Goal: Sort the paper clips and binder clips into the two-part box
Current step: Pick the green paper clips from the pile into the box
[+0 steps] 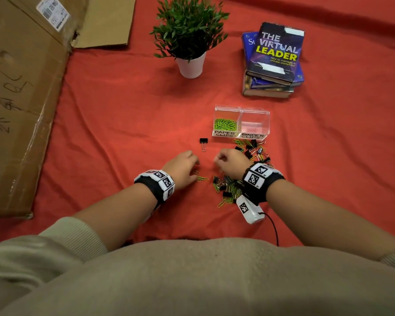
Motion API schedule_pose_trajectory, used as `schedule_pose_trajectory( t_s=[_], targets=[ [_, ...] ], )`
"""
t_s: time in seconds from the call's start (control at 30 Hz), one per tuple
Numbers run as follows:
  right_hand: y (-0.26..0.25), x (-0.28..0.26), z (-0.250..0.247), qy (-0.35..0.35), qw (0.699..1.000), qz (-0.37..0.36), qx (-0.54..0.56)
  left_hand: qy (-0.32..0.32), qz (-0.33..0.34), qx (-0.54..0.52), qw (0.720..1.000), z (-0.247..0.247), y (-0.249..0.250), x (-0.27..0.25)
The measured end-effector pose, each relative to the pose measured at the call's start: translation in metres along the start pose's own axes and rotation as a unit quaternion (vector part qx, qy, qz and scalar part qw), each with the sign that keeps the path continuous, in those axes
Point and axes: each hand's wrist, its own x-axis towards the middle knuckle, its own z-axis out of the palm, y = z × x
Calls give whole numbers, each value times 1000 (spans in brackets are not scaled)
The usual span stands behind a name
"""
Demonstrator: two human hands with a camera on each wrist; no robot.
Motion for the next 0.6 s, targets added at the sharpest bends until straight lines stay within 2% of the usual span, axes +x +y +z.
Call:
schedule_pose_trajectory(
  t_s=[0.07,0.13,0.23,0.3,0.43,0.6],
  targets=[
    [-1,-2,3,-36,999,-10,-24,-26,8,40,999,5,6,1],
    [-1,-6,9,-68,992,-28,-98,-47,19,64,997,7,9,1],
    [2,-9,18,-87,965,-72,-238,-47,37,82,995,7,11,-1],
    [7,-10,23,-90,957,-85,-263,-44,40,92,994,7,12,-1],
    [10,-8,21,-67,972,-78,-213,-53,45,102,992,7,15,0],
    [9,-1,-2,11,999,-5,-48,-53,35,123,990,7,20,-1]
  ],
)
